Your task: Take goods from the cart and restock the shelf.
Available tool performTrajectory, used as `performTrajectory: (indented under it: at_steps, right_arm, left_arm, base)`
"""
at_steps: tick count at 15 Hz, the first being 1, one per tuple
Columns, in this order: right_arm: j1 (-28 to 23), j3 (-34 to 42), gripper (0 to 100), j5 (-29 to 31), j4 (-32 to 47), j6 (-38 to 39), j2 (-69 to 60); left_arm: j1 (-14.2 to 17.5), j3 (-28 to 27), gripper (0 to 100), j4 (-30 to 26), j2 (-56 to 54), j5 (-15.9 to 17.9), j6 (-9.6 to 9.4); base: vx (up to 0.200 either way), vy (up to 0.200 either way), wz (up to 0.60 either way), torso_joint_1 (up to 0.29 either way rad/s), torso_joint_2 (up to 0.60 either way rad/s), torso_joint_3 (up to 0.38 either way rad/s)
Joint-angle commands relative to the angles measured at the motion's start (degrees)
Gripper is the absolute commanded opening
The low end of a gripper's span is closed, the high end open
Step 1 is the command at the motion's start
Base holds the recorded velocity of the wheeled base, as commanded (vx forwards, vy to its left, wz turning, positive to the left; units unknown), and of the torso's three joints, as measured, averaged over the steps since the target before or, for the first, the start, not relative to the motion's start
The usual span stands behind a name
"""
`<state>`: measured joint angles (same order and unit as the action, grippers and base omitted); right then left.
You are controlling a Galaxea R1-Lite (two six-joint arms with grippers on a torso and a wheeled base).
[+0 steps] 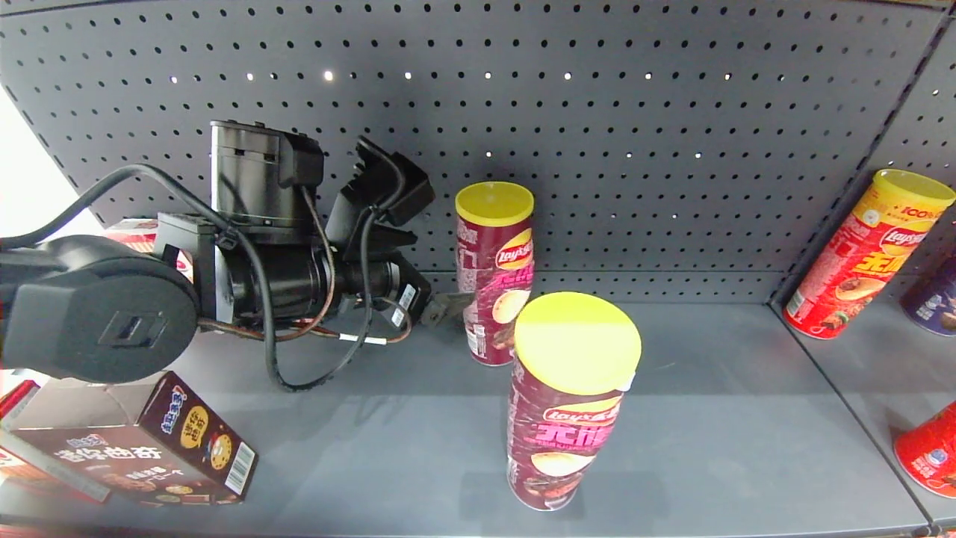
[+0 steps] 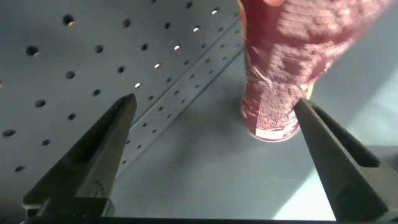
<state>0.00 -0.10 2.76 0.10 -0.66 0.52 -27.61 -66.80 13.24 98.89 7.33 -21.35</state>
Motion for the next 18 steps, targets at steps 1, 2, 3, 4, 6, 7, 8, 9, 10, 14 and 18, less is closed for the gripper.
performTrajectory:
  at_steps: [1,2,3,4,6,7,8,9,10,14,18]
  right_arm:
    - [0.0,0.01,100,-0.03,-0.01,-0.04,0.09]
    - [0.0,0.01,100,0.06,-0.01,-0.04,0.09]
    - [0.0,0.01,100,-0.03,-0.01,-0.04,0.09]
    - [0.0,0.01,100,0.06,-0.01,-0.04,0.09]
    - [0.0,0.01,100,0.06,-0.01,-0.04,0.09]
    - [0.0,0.01,100,-0.03,-0.01,-0.04,0.09]
    - [0.0,0.01,100,0.06,-0.01,-0.04,0.09]
    - [0.0,0.01,100,0.06,-0.01,-0.04,0.09]
    - [0.0,0.01,100,0.06,-0.01,-0.04,0.09]
    - [0.0,0.01,100,-0.03,-0.01,-0.04,0.09]
    - [0.0,0.01,100,0.06,-0.01,-0.04,0.09]
  left_arm:
    - [0.1,-0.96,100,0.03,0.87,-0.47,-0.01]
    - [0.19,-1.57,100,0.03,1.48,-0.91,-0.01]
    - [0.37,-1.84,100,0.03,1.57,-1.0,-0.01]
    - [0.63,-2.01,100,0.03,1.66,-1.97,-0.01]
    - [0.72,-2.01,100,0.03,1.83,-2.84,-0.01]
    - [0.81,-2.01,100,0.03,1.92,-3.28,-0.01]
    - [0.89,-2.01,100,0.03,1.92,-3.37,-0.01]
    - [1.07,-2.1,100,-0.06,1.92,-4.07,-0.01]
    - [1.33,-2.01,100,0.03,1.92,-4.6,-0.01]
    - [1.33,-1.66,100,0.03,1.83,-5.04,0.08]
    - [1.24,-1.84,100,0.12,2.18,-6.62,0.16]
  base:
    - [0.0,0.0,0.0,0.0,0.0,0.0]
    - [0.0,0.0,0.0,0.0,0.0,0.0]
    - [0.0,0.0,0.0,0.0,0.0,0.0]
    - [0.0,0.0,0.0,0.0,0.0,0.0]
    - [0.0,0.0,0.0,0.0,0.0,0.0]
    - [0.0,0.0,0.0,0.0,0.0,0.0]
    - [0.0,0.0,0.0,0.0,0.0,0.0]
    - [0.0,0.0,0.0,0.0,0.0,0.0]
    - [0.0,0.0,0.0,0.0,0.0,0.0]
    - [0.0,0.0,0.0,0.0,0.0,0.0]
    - [0.0,0.0,0.0,0.0,0.0,0.0]
